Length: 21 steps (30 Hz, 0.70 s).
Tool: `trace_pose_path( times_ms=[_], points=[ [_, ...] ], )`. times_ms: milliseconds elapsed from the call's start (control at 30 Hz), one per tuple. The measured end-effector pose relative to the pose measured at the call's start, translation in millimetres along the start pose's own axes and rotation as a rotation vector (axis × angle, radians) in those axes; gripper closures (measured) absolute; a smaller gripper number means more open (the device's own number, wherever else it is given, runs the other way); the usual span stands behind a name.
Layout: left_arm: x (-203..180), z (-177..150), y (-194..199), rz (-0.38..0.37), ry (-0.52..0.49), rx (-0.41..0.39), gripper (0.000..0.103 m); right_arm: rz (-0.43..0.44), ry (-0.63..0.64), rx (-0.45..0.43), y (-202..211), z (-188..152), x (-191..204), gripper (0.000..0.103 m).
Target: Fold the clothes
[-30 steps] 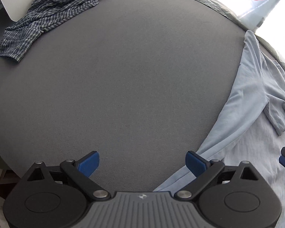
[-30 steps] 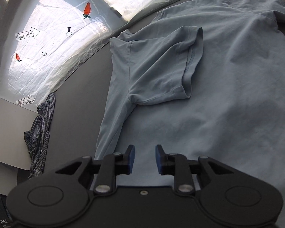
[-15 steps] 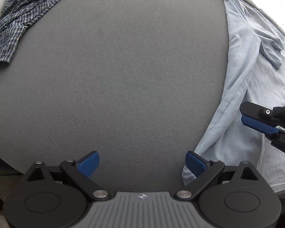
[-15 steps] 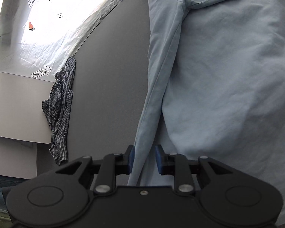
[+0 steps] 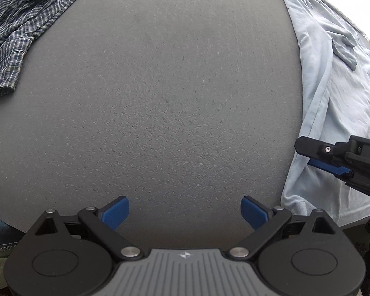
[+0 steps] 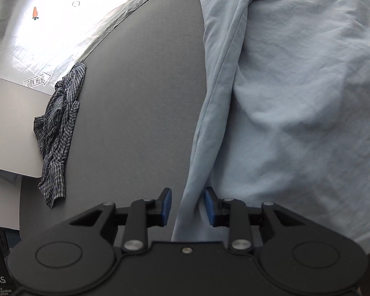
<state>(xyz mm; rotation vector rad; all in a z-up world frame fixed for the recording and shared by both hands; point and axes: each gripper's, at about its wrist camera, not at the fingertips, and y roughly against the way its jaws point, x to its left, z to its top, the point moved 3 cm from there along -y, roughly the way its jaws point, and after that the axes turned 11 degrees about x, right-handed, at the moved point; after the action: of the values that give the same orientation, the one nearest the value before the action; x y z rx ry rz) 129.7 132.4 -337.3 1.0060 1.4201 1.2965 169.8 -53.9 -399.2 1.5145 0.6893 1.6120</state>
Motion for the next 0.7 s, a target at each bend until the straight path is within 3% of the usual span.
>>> trace_pose_path(
  times_ms=[700],
  points=[
    [10.2,2.3,-5.7,-0.003,-0.073,0.035,0.006,-0.152,0.083,0.038,-8.9,-19.0,24.3,0.069]
  ],
)
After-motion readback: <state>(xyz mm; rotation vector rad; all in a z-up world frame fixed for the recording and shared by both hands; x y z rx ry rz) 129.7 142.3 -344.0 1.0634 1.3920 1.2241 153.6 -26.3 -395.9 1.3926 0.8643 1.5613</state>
